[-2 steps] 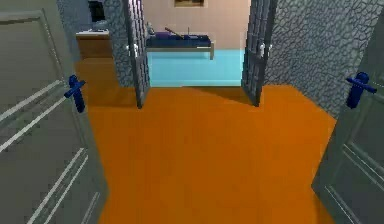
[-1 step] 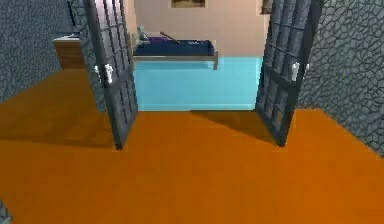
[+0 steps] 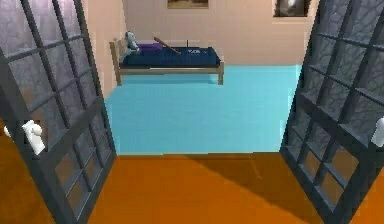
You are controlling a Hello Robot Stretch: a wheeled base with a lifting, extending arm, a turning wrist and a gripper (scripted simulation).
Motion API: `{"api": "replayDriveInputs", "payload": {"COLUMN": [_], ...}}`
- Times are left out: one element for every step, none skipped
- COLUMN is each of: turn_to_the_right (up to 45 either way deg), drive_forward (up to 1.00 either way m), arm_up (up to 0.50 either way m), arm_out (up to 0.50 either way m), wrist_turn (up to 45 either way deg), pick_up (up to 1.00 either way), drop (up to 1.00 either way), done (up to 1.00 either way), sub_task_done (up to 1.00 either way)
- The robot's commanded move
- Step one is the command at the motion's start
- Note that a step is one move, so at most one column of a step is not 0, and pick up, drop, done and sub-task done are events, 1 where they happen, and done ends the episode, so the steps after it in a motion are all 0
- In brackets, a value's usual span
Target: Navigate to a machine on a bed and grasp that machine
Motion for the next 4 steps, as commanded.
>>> {"api": "replayDriveInputs", "payload": {"turn_to_the_right": [0.0,0.0,0.0,-45.0], "drive_forward": [1.0,1.0,1.0,0.0], "arm_up": [0.0,0.0,0.0,0.0], "arm_out": [0.0,0.0,0.0,0.0], "wrist_turn": [0.0,0.0,0.0,0.0], "pick_up": [0.0,0.0,0.0,0.0], "drop": [0.0,0.0,0.0,0.0], "done": [0.0,0.0,0.0,0.0], "sub_task_done": [0.0,0.0,0.0,0.0]}}
